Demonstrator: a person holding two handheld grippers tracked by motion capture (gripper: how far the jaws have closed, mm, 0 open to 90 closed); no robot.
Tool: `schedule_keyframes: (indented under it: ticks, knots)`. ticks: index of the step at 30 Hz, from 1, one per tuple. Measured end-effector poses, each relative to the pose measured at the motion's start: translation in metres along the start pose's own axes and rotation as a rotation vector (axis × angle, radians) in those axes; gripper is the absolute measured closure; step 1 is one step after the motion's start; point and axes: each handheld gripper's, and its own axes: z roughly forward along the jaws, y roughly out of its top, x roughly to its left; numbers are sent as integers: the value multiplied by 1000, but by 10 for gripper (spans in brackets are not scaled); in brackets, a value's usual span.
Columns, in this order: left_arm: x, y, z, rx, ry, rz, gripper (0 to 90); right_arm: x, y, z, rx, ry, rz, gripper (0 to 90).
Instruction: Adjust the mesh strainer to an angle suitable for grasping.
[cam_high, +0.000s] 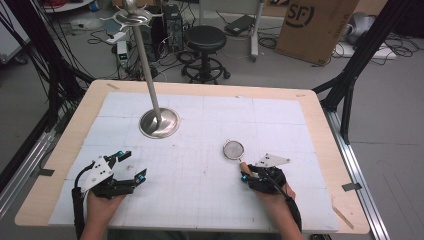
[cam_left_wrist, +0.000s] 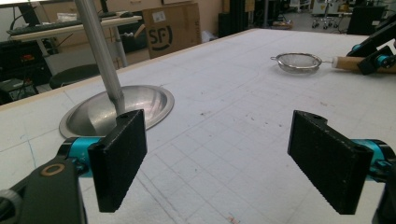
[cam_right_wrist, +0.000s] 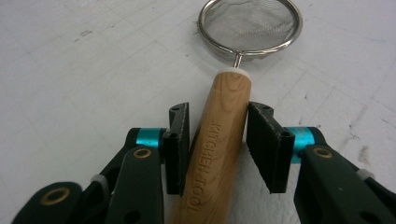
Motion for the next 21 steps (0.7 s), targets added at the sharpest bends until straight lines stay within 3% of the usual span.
schedule_keyframes:
  ticks: [4,6,10,17,21]
  knots:
    - [0,0,0,-1,-2,0,204,2,1,0,7,14,-20,691]
    - [0,0,0,0,-1,0,204,3,2,0,9,35,-37,695]
    - [0,0,0,-1,-3,2,204,4,3,0,18,28,-44,694]
    - [0,0,0,0,-3,4,204,3,3,-1,23,-11,-41,556]
    - [0,0,0,-1,-4,0,204,4,4,-1,32,-28,-59,579]
